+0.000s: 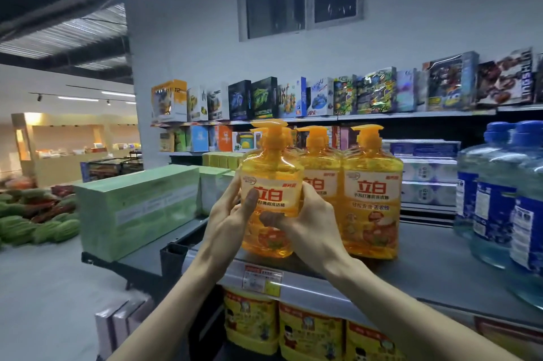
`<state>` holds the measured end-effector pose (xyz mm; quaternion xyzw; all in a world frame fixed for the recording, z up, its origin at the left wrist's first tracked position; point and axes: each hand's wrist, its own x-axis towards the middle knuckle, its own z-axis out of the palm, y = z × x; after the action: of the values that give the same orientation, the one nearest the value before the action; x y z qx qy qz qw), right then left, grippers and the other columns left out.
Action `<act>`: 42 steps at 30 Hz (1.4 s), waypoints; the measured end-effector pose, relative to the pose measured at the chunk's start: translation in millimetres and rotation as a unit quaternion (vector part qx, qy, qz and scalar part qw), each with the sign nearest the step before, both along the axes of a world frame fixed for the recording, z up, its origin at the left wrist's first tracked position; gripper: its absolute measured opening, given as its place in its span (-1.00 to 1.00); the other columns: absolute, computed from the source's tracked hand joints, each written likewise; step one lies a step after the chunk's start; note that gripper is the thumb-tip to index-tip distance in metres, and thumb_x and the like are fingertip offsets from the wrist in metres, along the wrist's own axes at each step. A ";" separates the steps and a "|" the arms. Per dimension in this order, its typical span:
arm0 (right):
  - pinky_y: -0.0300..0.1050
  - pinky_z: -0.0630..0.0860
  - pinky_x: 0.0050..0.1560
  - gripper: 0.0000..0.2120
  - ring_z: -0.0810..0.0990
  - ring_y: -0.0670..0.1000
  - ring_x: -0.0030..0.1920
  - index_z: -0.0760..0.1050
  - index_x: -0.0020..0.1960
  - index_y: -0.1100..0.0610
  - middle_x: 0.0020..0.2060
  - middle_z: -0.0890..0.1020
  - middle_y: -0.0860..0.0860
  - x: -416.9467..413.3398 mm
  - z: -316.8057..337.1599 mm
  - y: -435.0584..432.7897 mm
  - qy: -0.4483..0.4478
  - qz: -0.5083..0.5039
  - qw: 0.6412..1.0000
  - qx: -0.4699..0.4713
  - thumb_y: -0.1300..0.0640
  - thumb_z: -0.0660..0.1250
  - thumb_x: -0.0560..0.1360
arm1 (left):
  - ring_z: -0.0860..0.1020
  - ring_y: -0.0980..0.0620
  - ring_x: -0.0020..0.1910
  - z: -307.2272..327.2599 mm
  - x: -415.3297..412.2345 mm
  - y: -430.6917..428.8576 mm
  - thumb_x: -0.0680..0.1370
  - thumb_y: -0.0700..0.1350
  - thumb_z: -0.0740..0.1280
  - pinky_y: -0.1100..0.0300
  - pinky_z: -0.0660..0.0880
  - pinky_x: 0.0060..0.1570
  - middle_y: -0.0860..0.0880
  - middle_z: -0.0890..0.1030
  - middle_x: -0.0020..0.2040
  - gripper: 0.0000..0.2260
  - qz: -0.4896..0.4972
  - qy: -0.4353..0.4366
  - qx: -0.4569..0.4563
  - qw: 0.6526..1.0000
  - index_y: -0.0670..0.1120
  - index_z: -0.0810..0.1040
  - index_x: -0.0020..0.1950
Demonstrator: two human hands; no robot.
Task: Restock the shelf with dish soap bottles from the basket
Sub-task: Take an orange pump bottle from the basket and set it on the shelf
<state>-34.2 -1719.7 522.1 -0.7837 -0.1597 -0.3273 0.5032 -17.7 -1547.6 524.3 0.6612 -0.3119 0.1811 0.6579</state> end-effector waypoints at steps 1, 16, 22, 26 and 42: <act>-0.02 0.73 0.03 -0.44 0.73 -0.15 0.04 0.52 0.28 -0.06 0.06 0.73 -0.17 2.3 -1.3 3.3 0.006 -0.006 1.000 -0.003 -0.11 0.66 0.38 | 0.65 0.06 0.33 -1.2 4.3 2.6 0.73 0.06 0.29 0.22 0.61 0.22 0.06 0.68 0.35 -0.62 0.000 0.005 0.001 1.000 0.17 0.45 0.56; 0.05 0.69 0.19 -0.42 0.69 -0.11 0.15 0.48 0.38 -0.13 0.16 0.70 -0.19 14.9 -1.8 21.2 0.064 -0.059 0.994 -0.069 -0.34 0.50 0.47 | 0.68 0.20 0.21 -8.3 31.7 30.4 0.64 0.24 0.28 0.31 0.66 -0.05 0.19 0.72 0.21 -0.59 -0.021 0.074 0.036 0.996 0.42 0.38 0.50; -0.09 0.67 0.21 -0.48 0.68 -0.08 0.20 0.47 0.40 -0.04 0.19 0.69 -0.14 7.7 -5.2 9.7 0.127 -0.040 0.982 -0.130 -0.21 0.49 0.54 | 0.63 0.00 0.34 -24.8 28.3 40.8 0.55 0.22 0.40 -0.08 0.65 0.25 0.08 0.67 0.32 -0.34 0.001 0.048 0.104 0.993 0.18 0.32 0.64; -0.19 0.68 0.12 -0.50 0.69 -0.09 0.17 0.48 0.37 -0.01 0.17 0.69 -0.15 8.7 -7.5 14.5 0.111 -0.058 0.984 -0.125 -0.18 0.51 0.54 | 0.62 -0.02 0.35 -27.3 36.2 42.1 0.53 0.21 0.41 -0.14 0.64 0.26 0.06 0.68 0.31 -0.38 0.004 0.037 0.099 0.994 0.15 0.39 0.58; -0.34 0.62 0.05 -0.44 0.66 -0.14 0.17 0.49 0.40 -0.04 0.20 0.69 -0.17 24.1 -8.5 17.0 0.116 -0.051 0.987 -0.098 -0.19 0.55 0.50 | 0.65 -0.04 0.31 -29.8 66.8 51.2 0.52 0.18 0.48 -0.03 0.68 0.18 0.04 0.68 0.32 -0.36 -0.043 0.056 0.077 0.994 0.15 0.40 0.58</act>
<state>-10.1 -1702.7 513.6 -0.8691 -0.0911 -0.2421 0.4215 49.1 -1496.4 494.5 0.7053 -0.3155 0.0904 0.6284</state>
